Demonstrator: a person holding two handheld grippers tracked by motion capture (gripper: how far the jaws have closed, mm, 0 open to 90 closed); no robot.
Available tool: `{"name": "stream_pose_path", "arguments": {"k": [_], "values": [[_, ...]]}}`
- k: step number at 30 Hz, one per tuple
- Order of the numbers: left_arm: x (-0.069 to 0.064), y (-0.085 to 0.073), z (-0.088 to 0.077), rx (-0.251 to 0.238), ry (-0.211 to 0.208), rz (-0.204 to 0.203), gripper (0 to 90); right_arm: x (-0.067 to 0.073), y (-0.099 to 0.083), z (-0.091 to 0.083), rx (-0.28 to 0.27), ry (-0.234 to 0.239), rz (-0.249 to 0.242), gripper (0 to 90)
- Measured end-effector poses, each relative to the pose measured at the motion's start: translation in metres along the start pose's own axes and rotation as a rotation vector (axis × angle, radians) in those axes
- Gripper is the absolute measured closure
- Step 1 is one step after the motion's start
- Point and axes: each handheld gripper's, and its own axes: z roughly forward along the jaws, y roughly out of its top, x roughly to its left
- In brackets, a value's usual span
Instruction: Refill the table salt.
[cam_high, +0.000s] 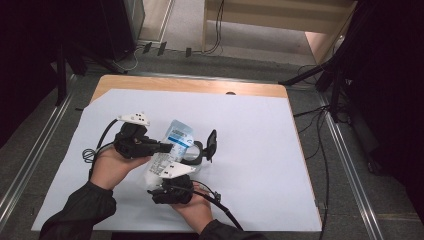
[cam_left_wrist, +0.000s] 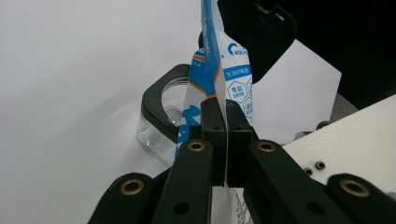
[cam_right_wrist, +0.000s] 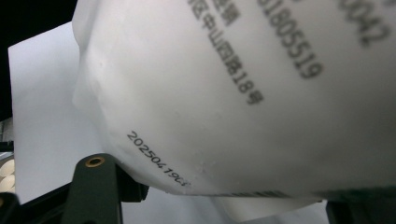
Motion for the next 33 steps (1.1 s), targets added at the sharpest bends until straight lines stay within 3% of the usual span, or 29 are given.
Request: {"name": "stream_pose_path", "arguments": {"k": [6,10,15,18,20,23,25,33], "values": [[0.003,0.000,0.007,-0.007,-0.023,-0.014,89.8,-0.003,-0.002,-0.002,-0.005,0.030,0.032,40.1],[0.005,-0.001,0.011,0.025,-0.025,-0.015,86.1,-0.004,-0.004,-0.002,-0.011,0.044,0.071,40.7],[0.007,-0.004,0.013,0.032,-0.036,-0.016,82.0,-0.007,-0.005,-0.002,-0.011,0.044,0.085,40.8],[0.008,-0.005,0.012,0.042,-0.015,-0.012,79.2,-0.008,-0.004,-0.003,-0.014,0.055,0.099,40.9],[0.009,-0.006,0.011,0.045,-0.022,-0.015,78.7,-0.008,-0.004,-0.003,-0.015,0.060,0.105,41.0],[0.007,-0.005,0.013,0.049,-0.020,-0.025,84.8,-0.006,-0.004,-0.002,-0.015,0.080,0.118,40.6],[0.003,-0.004,0.015,0.048,0.007,-0.011,86.6,-0.007,-0.004,-0.002,-0.010,0.080,0.117,40.5],[-0.004,-0.001,0.018,0.056,0.042,0.008,88.4,-0.006,-0.002,-0.002,-0.011,0.093,0.113,38.5]]}}
